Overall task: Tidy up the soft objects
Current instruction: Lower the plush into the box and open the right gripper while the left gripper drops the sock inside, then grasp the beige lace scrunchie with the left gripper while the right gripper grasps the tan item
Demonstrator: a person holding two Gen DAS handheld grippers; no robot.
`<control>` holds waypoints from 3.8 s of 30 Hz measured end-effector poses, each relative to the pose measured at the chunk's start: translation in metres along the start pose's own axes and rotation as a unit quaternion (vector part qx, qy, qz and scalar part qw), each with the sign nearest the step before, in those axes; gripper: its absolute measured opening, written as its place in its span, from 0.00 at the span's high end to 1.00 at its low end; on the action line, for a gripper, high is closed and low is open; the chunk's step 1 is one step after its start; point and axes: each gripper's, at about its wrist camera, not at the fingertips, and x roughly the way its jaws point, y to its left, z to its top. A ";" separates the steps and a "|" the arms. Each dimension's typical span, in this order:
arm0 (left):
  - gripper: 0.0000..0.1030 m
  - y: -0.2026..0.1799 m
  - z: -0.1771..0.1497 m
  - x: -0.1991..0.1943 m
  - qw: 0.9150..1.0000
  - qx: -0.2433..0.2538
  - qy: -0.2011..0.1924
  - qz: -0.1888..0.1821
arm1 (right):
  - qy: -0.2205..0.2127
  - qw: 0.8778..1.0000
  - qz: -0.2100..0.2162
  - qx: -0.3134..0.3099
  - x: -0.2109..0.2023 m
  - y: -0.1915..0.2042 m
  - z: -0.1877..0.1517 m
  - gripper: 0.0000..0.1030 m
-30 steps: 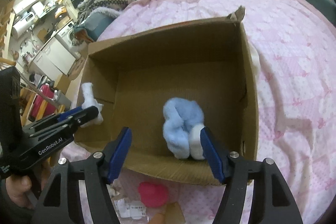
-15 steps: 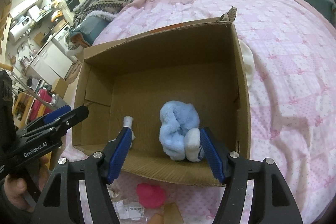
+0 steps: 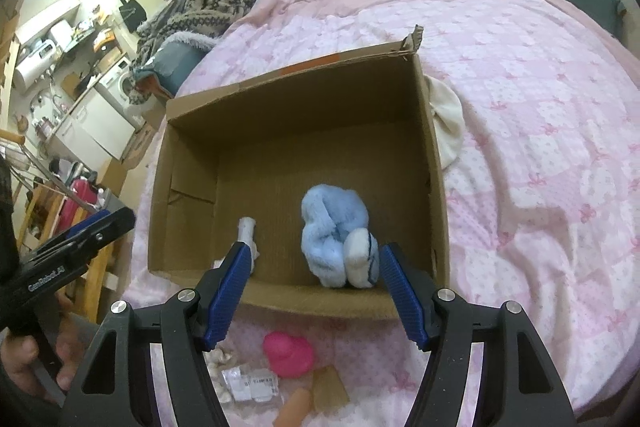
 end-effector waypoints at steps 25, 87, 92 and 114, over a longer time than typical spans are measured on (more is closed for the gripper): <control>0.30 0.044 -0.080 0.045 0.971 -0.103 0.214 -0.006 | 0.037 0.999 -0.021 0.016 -0.014 0.001 -0.054 0.31; 0.83 -0.002 -0.116 0.114 0.951 -0.071 0.302 -0.010 | 0.232 0.969 0.011 0.088 0.068 -0.025 -0.081 0.51; 0.85 0.004 -0.104 0.100 0.958 -0.062 0.281 -0.007 | 0.242 0.968 -0.007 0.068 0.077 -0.023 -0.083 0.76; 0.85 0.027 -0.079 0.053 0.982 -0.064 0.179 0.022 | 0.148 0.988 0.031 0.038 0.033 -0.009 -0.067 0.90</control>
